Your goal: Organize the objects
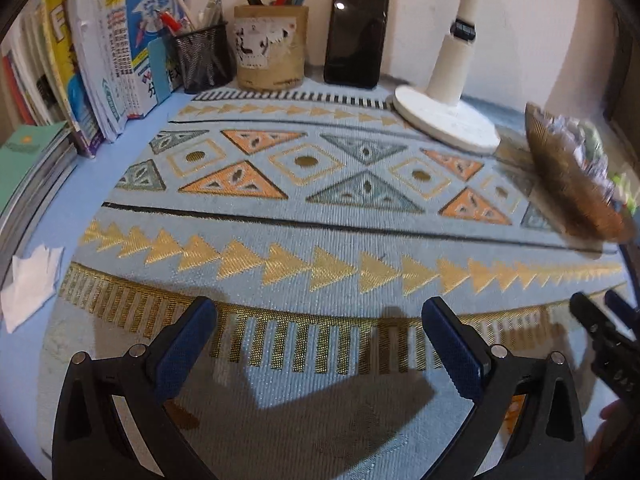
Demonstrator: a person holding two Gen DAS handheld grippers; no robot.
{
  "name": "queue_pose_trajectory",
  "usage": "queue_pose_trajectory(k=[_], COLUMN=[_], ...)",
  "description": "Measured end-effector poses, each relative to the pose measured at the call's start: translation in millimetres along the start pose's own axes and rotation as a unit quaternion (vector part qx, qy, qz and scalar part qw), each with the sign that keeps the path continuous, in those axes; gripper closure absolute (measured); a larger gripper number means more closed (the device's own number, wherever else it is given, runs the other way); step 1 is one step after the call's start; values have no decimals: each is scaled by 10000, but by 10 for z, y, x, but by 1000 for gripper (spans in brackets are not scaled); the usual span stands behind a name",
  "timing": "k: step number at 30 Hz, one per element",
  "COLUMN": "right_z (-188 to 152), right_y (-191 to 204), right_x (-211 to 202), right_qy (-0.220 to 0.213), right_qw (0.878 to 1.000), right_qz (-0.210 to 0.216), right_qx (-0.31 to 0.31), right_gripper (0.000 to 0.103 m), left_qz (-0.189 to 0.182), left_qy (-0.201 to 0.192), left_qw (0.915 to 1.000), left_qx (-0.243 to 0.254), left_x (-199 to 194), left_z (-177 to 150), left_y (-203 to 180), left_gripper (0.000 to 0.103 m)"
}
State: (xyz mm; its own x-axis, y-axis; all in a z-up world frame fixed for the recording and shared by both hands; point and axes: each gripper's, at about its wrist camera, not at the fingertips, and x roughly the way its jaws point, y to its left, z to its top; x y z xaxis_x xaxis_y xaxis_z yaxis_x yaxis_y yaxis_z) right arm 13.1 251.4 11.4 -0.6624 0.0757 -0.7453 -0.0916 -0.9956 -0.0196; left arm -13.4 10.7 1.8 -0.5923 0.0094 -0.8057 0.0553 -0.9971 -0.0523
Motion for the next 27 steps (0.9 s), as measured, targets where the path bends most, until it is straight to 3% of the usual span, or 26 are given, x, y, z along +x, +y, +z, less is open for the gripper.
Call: queue_pose_trajectory(k=[4,15,19,21,27], right_z=[-3,-10,-16,-16,-17], right_y=[14,8,-31,-18,6], right_x=[16,182,215,247,256], right_qy=[54,537,624,717,721], right_qw=[10000,9985,9979,9973,9974], right_qz=[-17,-73,8,67,52], right_qx=[-1,55,143,116,58], right_gripper=[18,17,10,0,0], left_qz=[206,222,204,150,113], left_qy=[116,67,43,36,42], left_qw=[9996,9996,9996,9996,9996], left_qx=[162,139,180,231,270], left_x=[37,18,25,33,44], left_z=[-18,-29,-36,-27,-14], left_y=[-44,-36,-29,-15,-3], left_gripper=[1,0,0,0,0])
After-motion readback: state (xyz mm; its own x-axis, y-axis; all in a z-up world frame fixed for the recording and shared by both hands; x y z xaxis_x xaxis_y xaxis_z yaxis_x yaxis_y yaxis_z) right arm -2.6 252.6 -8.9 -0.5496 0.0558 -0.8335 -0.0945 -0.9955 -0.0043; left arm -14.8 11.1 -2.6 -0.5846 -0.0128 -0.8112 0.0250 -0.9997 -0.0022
